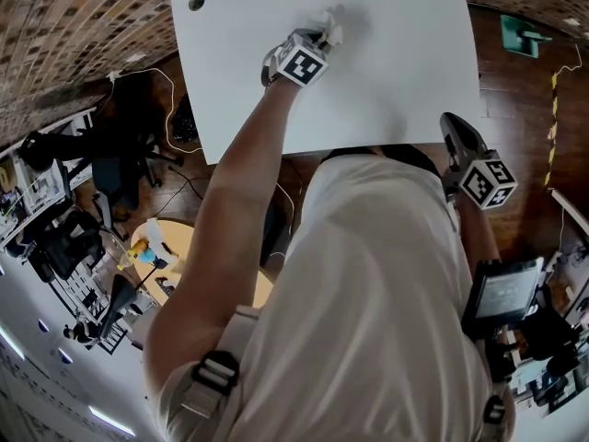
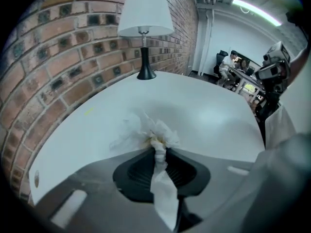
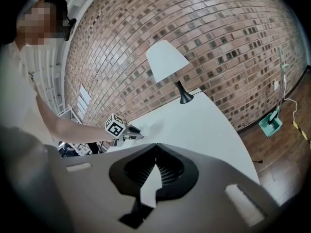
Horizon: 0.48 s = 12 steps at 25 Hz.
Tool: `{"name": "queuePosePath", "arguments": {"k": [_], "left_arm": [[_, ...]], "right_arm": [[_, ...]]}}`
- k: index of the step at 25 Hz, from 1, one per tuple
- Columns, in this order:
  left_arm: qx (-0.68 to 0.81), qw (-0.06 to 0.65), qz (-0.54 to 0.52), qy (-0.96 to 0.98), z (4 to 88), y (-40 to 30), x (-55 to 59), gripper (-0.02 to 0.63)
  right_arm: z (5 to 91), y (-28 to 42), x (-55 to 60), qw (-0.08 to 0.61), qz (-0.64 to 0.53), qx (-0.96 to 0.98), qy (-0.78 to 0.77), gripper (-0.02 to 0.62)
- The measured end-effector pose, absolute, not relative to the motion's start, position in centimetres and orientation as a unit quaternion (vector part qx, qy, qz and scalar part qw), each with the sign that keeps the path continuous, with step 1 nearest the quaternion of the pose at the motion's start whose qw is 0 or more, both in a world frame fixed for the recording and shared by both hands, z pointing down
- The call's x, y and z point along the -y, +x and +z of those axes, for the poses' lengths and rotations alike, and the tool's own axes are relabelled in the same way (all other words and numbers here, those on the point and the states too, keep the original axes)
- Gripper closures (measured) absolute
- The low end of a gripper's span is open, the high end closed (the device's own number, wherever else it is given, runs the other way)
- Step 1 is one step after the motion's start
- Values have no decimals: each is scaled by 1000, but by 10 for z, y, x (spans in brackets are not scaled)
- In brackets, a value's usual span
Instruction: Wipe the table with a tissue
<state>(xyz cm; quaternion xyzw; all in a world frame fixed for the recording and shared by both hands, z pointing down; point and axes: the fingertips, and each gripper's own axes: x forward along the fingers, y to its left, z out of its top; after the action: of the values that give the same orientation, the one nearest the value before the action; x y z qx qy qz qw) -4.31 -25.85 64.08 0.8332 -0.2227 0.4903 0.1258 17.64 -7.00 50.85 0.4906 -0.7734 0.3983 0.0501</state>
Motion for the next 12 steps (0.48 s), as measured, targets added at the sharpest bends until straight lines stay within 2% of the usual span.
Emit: {"name": "queuePosePath", "arguments": {"k": [6, 12], "left_arm": [[131, 119, 478, 860, 641, 66, 183, 543], [60, 196, 452, 868, 635, 128, 85, 541]], "right_arm": [[508, 199, 68, 37, 398, 775, 489, 588], [500, 225, 76, 19, 392, 782, 485, 588]]}}
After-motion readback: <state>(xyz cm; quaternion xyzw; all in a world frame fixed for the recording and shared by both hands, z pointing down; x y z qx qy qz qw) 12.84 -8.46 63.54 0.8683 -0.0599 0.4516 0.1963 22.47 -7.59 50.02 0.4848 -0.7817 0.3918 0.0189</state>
